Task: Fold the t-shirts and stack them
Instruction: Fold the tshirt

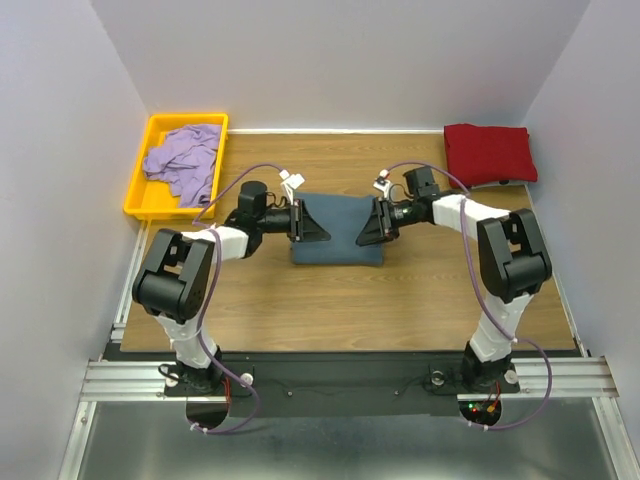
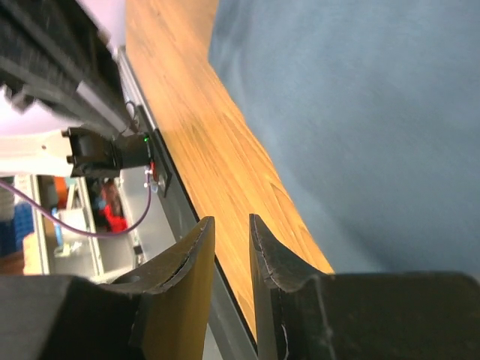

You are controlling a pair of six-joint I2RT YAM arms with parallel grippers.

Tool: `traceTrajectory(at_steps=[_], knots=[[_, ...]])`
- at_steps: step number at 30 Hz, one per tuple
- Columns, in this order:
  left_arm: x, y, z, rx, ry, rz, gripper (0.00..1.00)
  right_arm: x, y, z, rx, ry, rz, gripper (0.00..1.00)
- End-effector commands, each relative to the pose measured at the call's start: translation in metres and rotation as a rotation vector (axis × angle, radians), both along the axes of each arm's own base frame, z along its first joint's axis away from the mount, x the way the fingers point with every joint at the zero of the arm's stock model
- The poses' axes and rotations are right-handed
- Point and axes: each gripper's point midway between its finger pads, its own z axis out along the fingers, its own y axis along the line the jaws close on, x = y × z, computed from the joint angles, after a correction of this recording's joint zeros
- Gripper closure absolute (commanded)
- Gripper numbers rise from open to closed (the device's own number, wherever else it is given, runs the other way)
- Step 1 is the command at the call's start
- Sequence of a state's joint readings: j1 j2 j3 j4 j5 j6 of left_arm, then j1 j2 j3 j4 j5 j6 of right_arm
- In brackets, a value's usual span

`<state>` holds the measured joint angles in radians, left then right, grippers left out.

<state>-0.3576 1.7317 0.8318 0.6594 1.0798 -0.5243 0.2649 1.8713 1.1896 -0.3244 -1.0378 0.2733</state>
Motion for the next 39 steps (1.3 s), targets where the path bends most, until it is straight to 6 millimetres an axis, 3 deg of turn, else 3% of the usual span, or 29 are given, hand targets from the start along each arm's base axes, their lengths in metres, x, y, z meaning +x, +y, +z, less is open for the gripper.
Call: traceTrajectory(at_steps=[1, 4, 7, 9, 12, 18, 21, 23, 26, 27, 28, 29, 30, 32, 35, 38, 39], knots=[[0.001, 0.017, -0.039, 0.039, 0.070, 0.015, 0.82, 0.003, 0.016, -0.011, 0.031, 0.016, 0.034, 0.69], [0.010, 0.025, -0.074, 0.076, 0.136, 0.047, 0.80, -0.002, 0.013, -0.042, 0.000, 0.071, 0.032, 0.69], [0.024, 0.042, -0.111, 0.120, 0.214, 0.113, 0.74, -0.009, 0.007, -0.070, -0.046, 0.101, 0.031, 0.62], [0.031, 0.049, -0.124, 0.144, 0.239, 0.141, 0.71, -0.012, 0.002, -0.088, -0.074, 0.124, 0.028, 0.61], [0.035, 0.058, -0.136, 0.165, 0.266, 0.173, 0.70, -0.008, -0.003, -0.095, -0.091, 0.112, 0.019, 0.61], [0.037, 0.070, -0.112, 0.171, 0.197, 0.175, 0.69, -0.003, -0.018, -0.065, -0.114, 0.000, 0.033, 0.47], [0.039, 0.074, -0.084, 0.183, 0.085, 0.132, 0.67, -0.008, -0.024, -0.044, -0.138, -0.042, 0.060, 0.41], [0.033, 0.073, -0.058, 0.210, 0.006, 0.091, 0.62, -0.006, -0.027, -0.014, -0.141, -0.127, 0.054, 0.39], [0.046, 0.064, 0.002, 0.325, -0.398, 0.031, 0.52, 0.002, -0.039, 0.020, -0.167, -0.232, -0.012, 0.27], [0.050, 0.068, 0.000, 0.364, -0.387, 0.057, 0.50, 0.005, -0.043, 0.026, -0.169, -0.252, -0.027, 0.24], [0.047, 0.057, 0.022, 0.400, -0.567, 0.016, 0.46, 0.008, -0.047, 0.031, -0.166, -0.258, -0.047, 0.20], [0.051, 0.059, 0.024, 0.500, -0.646, 0.037, 0.44, 0.013, -0.058, 0.038, -0.168, -0.271, -0.082, 0.19], [0.049, 0.056, 0.041, 0.538, -0.756, 0.042, 0.43, 0.016, -0.064, 0.040, -0.175, -0.276, -0.105, 0.16], [0.045, 0.037, 0.052, 0.640, -0.988, -0.008, 0.39, 0.024, -0.081, 0.042, -0.201, -0.296, -0.160, 0.13], [0.034, 0.016, 0.054, 0.713, -1.130, -0.069, 0.37, 0.033, -0.103, 0.040, -0.279, -0.319, -0.248, 0.11], [0.032, -0.007, 0.050, 0.741, -1.220, -0.125, 0.37, 0.036, -0.118, 0.026, -0.336, -0.265, -0.329, 0.10], [0.018, -0.027, 0.046, 0.735, -1.292, -0.201, 0.37, 0.037, -0.125, 0.020, -0.344, -0.239, -0.356, 0.10]])
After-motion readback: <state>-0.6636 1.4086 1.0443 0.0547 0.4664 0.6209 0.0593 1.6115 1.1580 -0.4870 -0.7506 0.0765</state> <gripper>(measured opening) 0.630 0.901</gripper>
